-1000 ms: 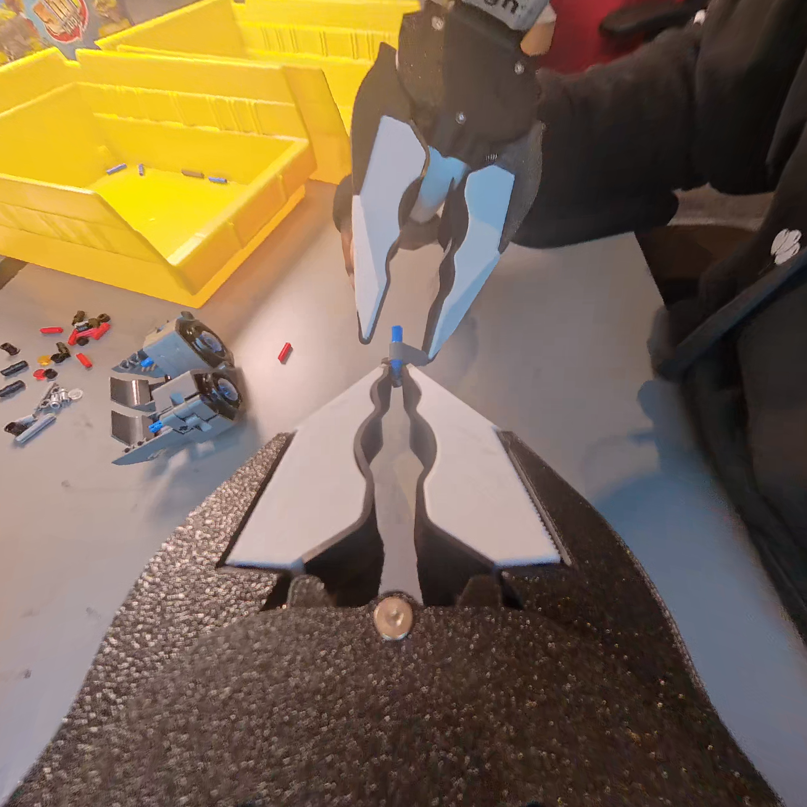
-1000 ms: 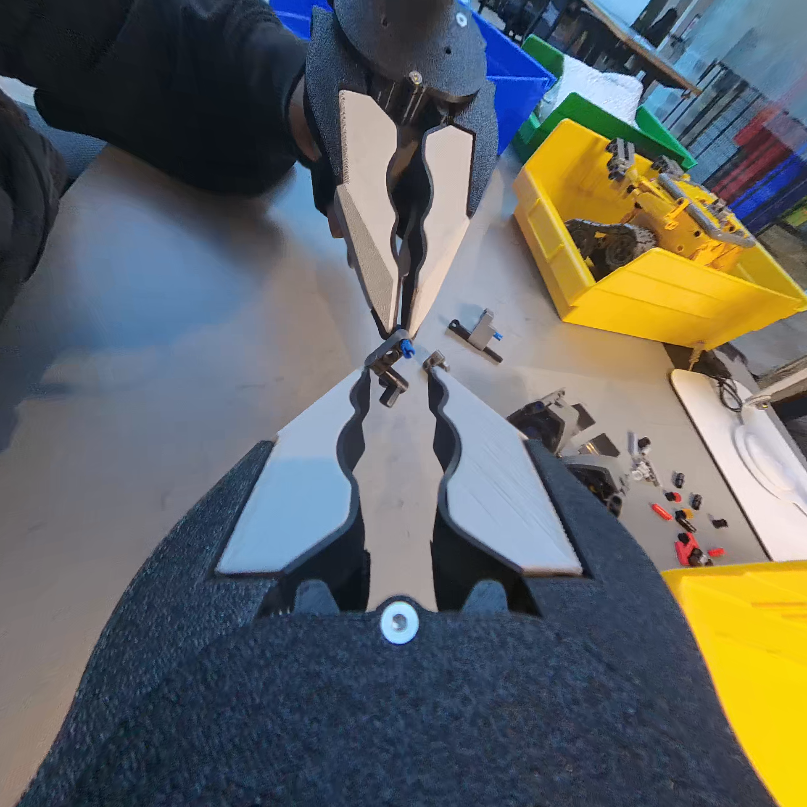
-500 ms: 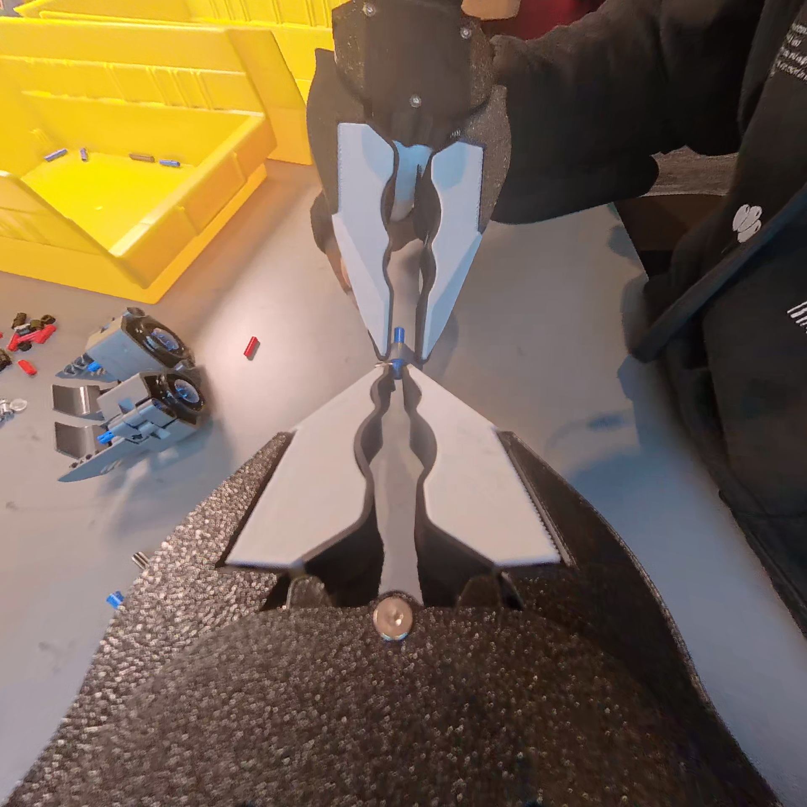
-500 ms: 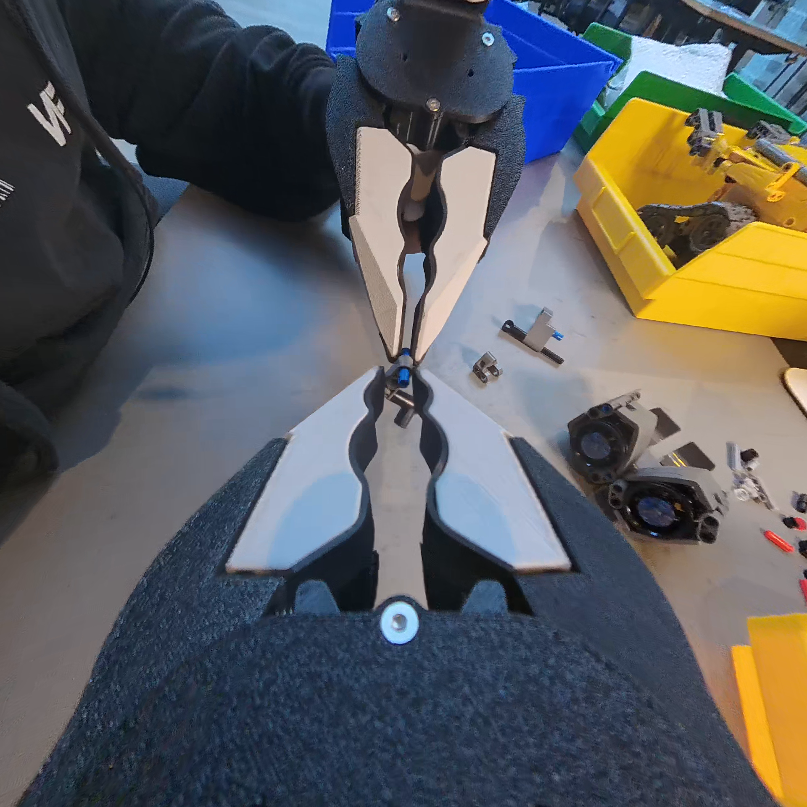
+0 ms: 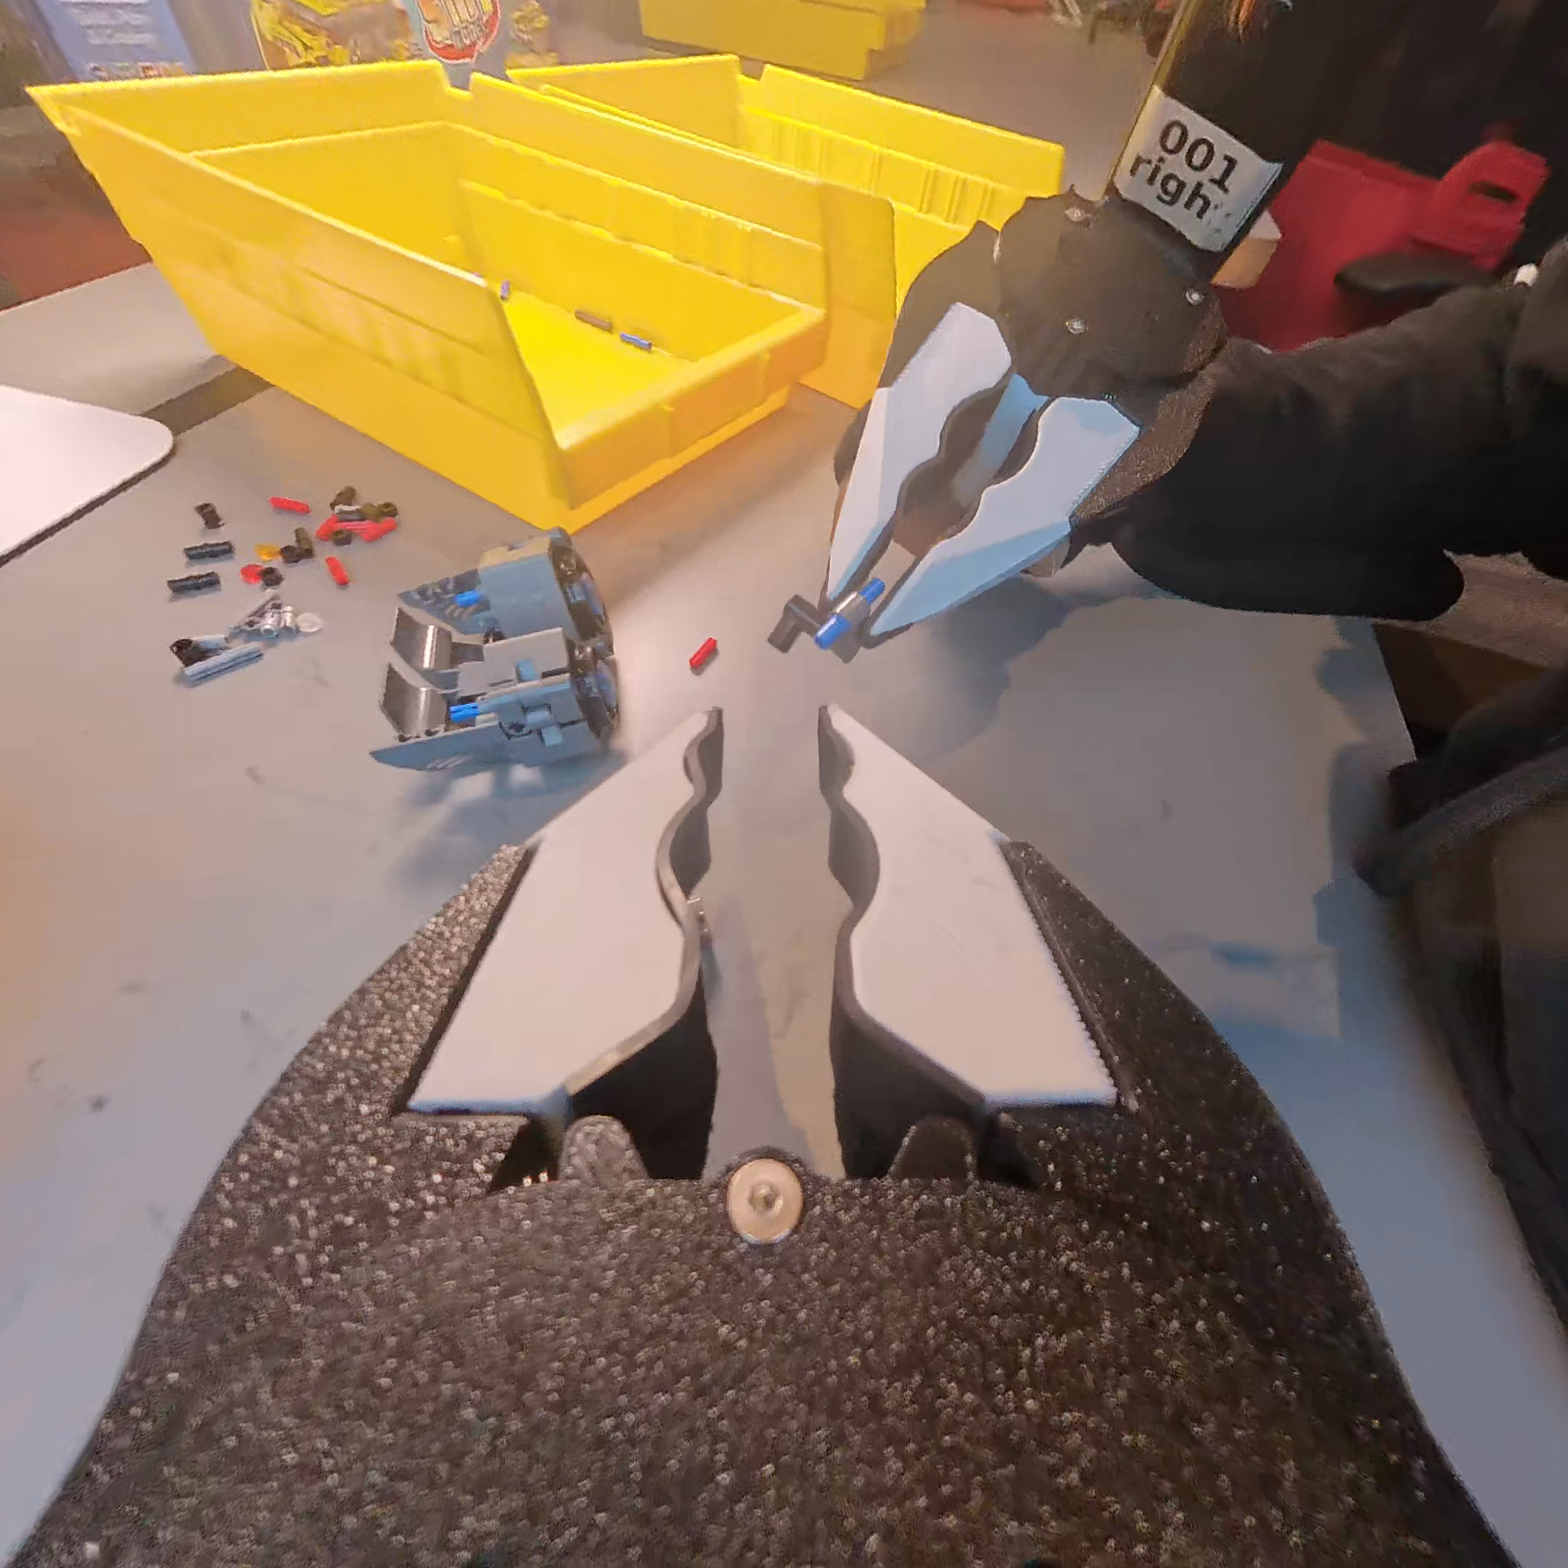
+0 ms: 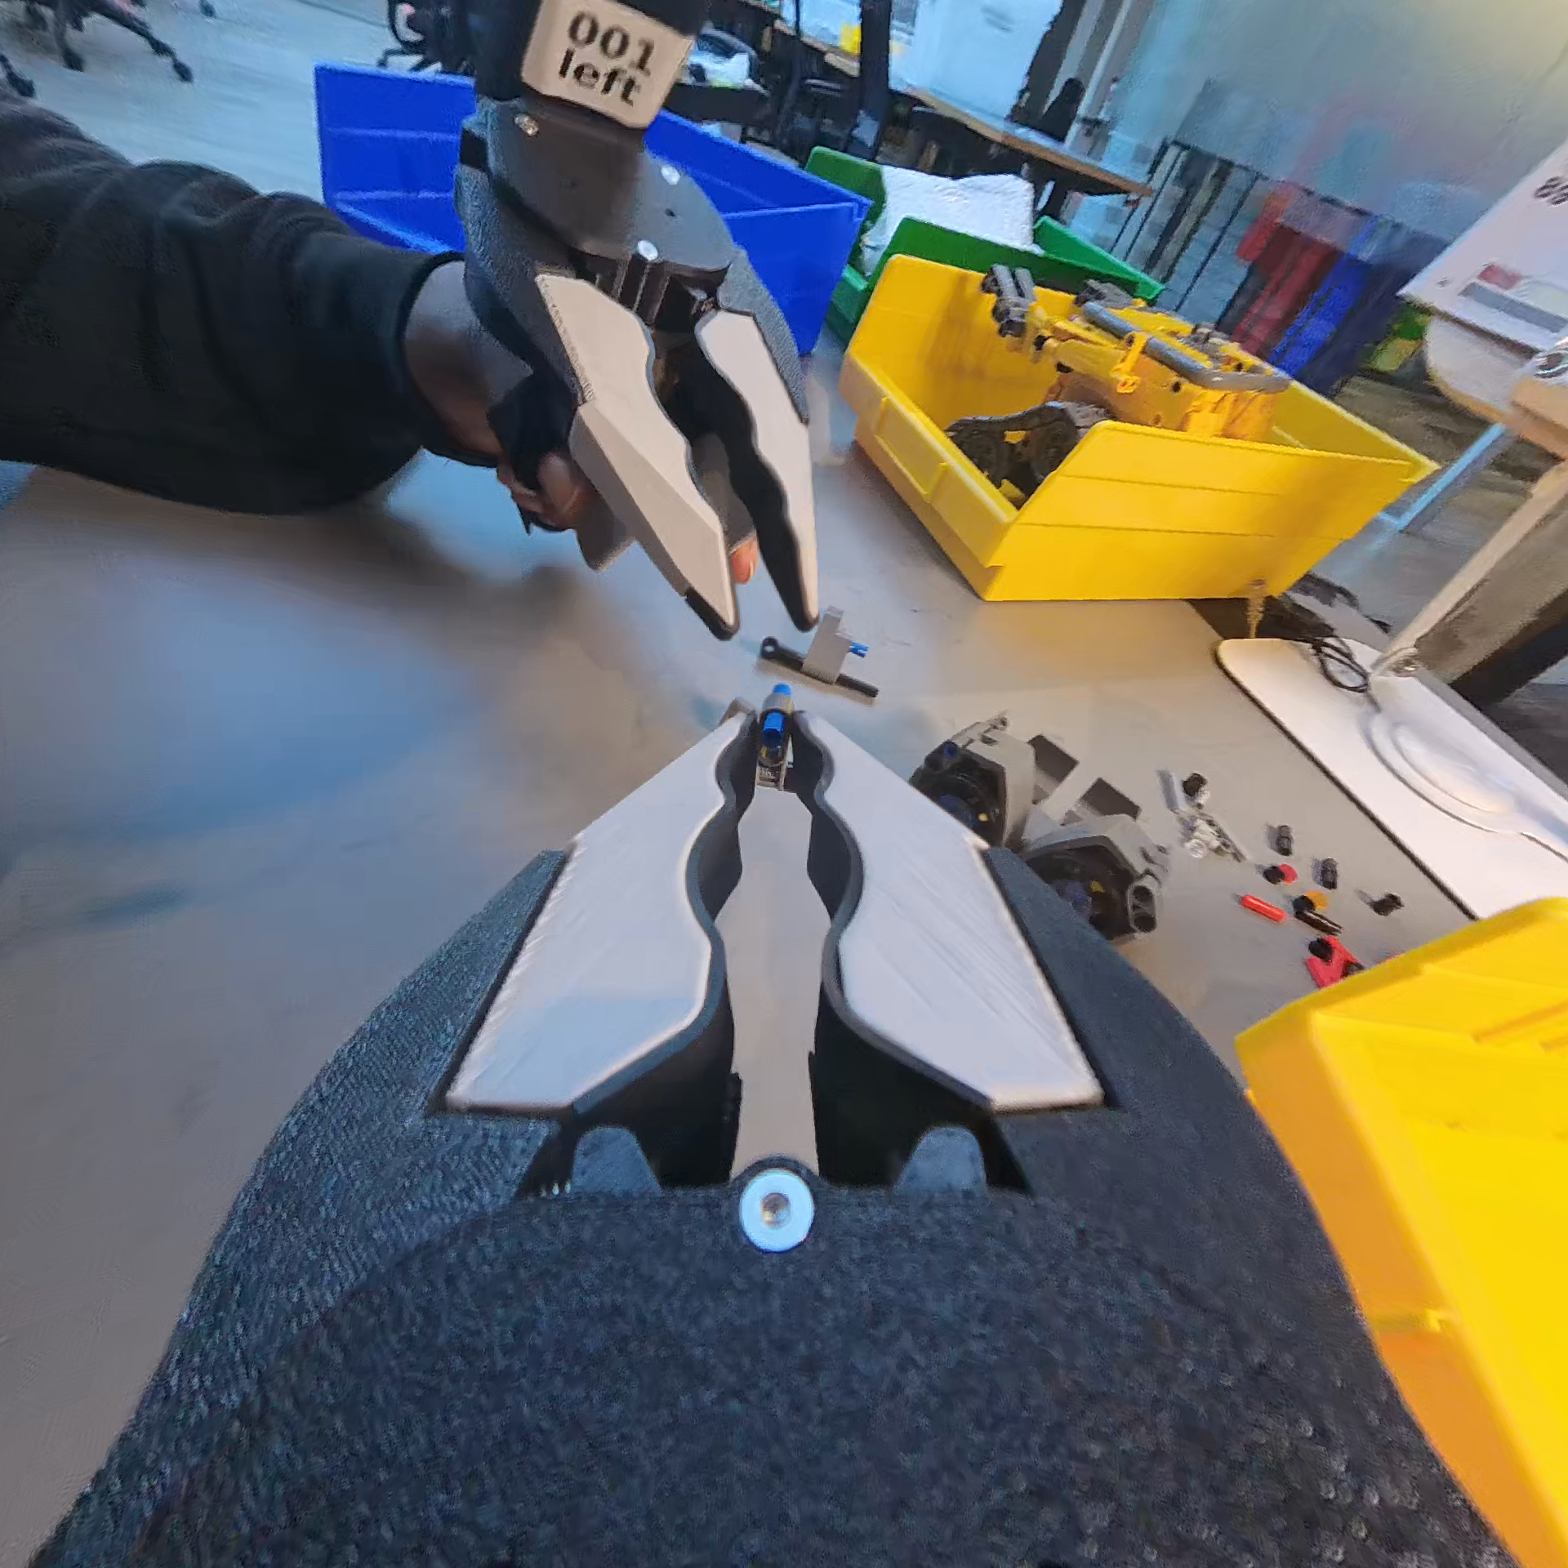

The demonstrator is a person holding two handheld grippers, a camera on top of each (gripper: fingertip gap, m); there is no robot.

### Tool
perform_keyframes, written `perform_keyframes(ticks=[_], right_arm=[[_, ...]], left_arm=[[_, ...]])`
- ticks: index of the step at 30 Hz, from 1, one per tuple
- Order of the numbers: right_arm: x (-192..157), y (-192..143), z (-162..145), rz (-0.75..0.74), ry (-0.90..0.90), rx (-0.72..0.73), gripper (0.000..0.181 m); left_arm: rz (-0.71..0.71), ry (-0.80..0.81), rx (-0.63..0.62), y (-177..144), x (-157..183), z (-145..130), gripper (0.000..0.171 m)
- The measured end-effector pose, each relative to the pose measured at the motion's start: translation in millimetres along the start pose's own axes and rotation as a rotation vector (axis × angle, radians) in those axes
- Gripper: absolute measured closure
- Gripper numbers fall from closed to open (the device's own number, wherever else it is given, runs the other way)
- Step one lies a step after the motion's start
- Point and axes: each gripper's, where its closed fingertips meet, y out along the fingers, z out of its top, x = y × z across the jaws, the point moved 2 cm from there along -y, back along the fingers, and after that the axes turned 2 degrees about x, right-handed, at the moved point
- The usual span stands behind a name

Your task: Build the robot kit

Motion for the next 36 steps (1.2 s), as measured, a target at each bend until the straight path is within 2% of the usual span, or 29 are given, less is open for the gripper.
perform_keyframes(ticks=[5, 10, 14, 22, 23, 24, 27, 31, 34, 36], right_arm=[[-2, -3, 21, -0.006, 0.025, 0.141, 0.175], [-10, -2, 26, 0.01, -0.002, 0.164, 0.175], [-18, 1, 33, 0.078, 0.065, 0.212, 0.175], [-20, 2, 34, 0.133, 0.146, 0.25, 0.175], [-19, 2, 34, 0.136, 0.154, 0.251, 0.175], [-21, 1, 35, 0.155, 0.164, 0.262, 0.175], [-20, 3, 30, 0.151, 0.166, 0.234, 0.175], [-19, 1, 33, 0.157, 0.189, 0.257, 0.175], [-17, 1, 33, 0.159, 0.202, 0.265, 0.175], [-19, 2, 34, 0.17, 0.202, 0.267, 0.175]], left_arm=[[-0.063, -0.058, 0.068, 2, 6, 6, 0.148], [-0.109, -0.066, 0.09, 7, 15, 6, 0.144], [-0.151, -0.035, 0.107, 10, 27, 9, 0.143], [-0.198, -0.051, 0.106, 9, 32, 9, 0.153], [-0.186, -0.047, 0.1, 9, 30, 8, 0.158], [-0.159, -0.037, 0.095, 8, 25, 6, 0.171], [-0.209, -0.058, 0.133, 4, 29, 12, 0.171], [-0.164, -0.036, 0.104, 6, 23, 7, 0.171], [-0.172, -0.042, 0.108, 8, 25, 7, 0.146], [-0.179, -0.041, 0.116, 9, 27, 9, 0.138]])
